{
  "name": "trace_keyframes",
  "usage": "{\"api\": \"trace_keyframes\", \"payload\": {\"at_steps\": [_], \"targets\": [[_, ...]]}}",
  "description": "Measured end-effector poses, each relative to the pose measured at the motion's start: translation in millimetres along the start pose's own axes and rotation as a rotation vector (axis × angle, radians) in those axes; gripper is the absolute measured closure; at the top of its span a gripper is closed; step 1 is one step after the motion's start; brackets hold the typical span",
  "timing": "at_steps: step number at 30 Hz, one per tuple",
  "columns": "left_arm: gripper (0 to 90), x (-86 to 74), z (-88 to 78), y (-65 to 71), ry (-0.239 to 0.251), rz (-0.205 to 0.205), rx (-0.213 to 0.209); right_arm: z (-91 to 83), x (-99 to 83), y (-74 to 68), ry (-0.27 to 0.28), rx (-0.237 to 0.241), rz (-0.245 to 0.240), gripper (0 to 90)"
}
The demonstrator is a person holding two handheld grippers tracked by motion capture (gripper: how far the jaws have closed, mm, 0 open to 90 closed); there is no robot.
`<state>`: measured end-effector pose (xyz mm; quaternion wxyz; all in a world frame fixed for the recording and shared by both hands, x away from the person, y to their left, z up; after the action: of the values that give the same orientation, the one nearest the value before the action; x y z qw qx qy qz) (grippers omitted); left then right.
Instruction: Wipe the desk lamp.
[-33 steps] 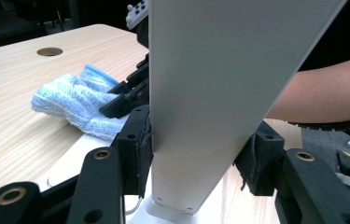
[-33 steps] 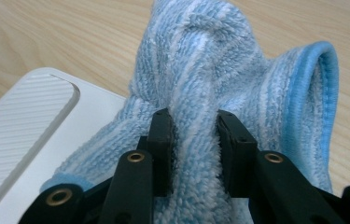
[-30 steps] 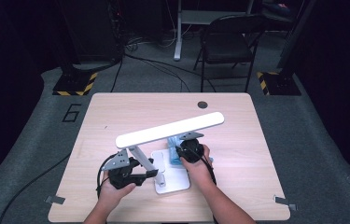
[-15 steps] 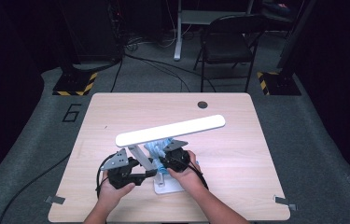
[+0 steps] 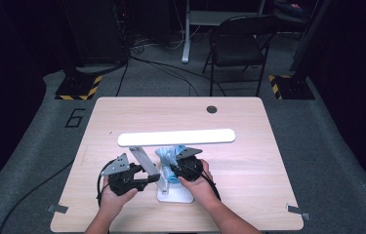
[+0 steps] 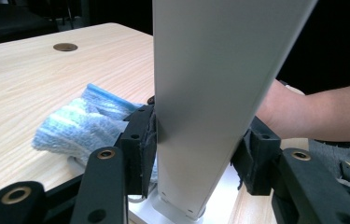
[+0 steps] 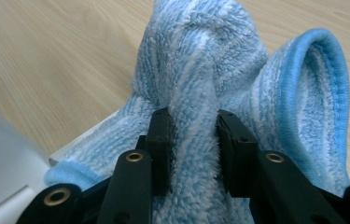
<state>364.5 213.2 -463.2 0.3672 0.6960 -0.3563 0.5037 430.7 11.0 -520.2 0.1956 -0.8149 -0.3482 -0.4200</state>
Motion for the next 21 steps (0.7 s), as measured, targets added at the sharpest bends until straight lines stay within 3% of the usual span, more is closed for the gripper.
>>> {"api": "trace_keyframes", "payload": {"at_steps": [5, 21], "targets": [[55.5, -0.3, -3.6, -4.3, -0.001, -0.012, 0.002, -3.0, -2.6, -0.1, 0.004, 0.002, 0.01, 67.9], [64.9, 2.0, -11.3, -13.0, 0.0, -0.042, 0.093, -19.2, -16.4, -9.0, 0.009, 0.007, 0.025, 67.3]]}}
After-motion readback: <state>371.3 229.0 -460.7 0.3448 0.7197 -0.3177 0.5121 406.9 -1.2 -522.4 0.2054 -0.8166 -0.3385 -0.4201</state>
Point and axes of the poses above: each handheld gripper's, and its own axes: z roughly forward along the jaws, x roughly out of its top, y roughly to its right, the point moved 3 cm from there along z, roughly forward along the jaws, and after that the axes turned 5 degrees about y, right-handed, at the moved point
